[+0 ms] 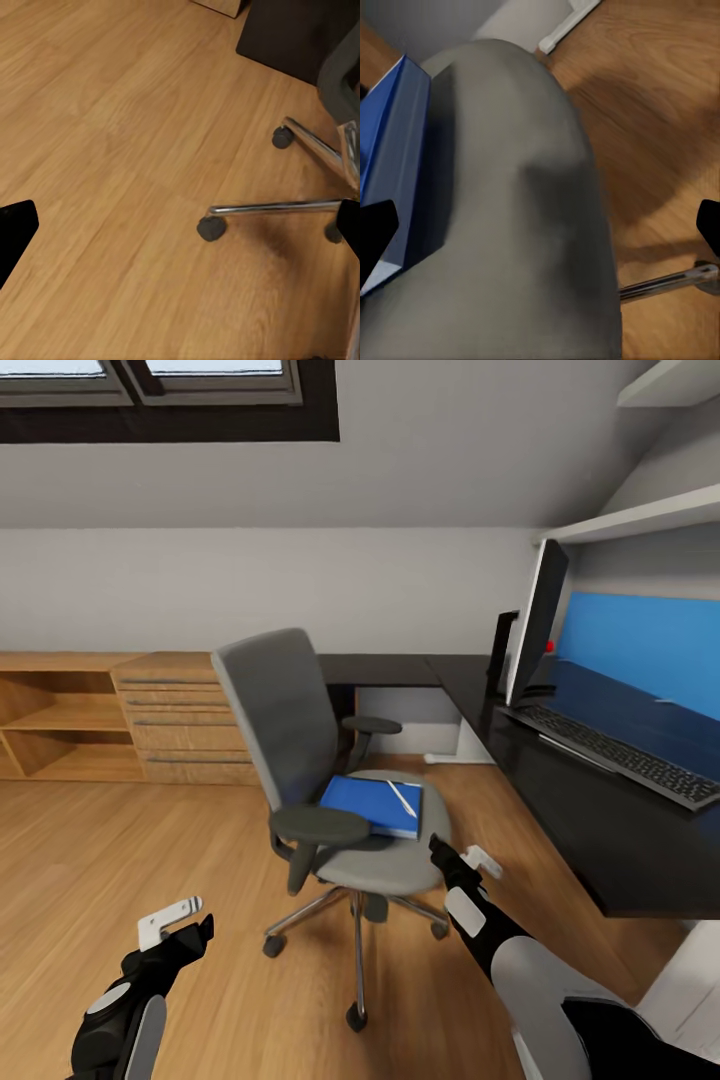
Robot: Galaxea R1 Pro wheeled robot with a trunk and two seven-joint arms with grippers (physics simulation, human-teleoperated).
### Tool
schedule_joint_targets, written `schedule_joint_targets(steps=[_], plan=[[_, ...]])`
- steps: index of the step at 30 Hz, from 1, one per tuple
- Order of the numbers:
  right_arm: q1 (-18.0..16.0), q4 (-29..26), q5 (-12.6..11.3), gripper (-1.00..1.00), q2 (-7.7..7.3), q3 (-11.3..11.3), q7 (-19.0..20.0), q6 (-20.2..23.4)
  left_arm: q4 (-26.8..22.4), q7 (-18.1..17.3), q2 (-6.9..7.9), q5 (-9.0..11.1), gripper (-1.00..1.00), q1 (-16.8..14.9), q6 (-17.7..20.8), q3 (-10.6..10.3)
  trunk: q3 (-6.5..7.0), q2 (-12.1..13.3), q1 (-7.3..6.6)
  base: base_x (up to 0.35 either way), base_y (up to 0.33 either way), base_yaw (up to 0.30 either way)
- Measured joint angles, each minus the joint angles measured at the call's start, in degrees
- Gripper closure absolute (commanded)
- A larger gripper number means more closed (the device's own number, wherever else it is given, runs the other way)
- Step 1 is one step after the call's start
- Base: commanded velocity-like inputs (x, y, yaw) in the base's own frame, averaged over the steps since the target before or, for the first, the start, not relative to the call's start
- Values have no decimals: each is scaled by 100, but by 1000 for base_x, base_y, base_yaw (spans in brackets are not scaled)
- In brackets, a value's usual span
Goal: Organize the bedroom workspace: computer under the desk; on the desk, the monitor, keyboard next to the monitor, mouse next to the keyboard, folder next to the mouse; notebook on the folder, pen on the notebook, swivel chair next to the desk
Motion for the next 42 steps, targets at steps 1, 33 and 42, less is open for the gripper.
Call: schedule_joint_targets(steps=[1, 33, 42], plan=[[0, -3, -1, -100, -2, 0, -2, -3, 0, 0, 0, 0, -100, 0, -1, 0, 0, 0, 0, 324, 0, 0], [0, 3, -687, -100, -278, -89, -32, 448, -45, 5, 16, 2, -100, 0, -4, 113, 0, 0, 3, 99, 0, 0], [0, -2, -852, -100, -284, -91, -16, 558, -62, 31, 18, 8, -100, 0, -4, 133, -108, -239, 135, 0, 0, 0]])
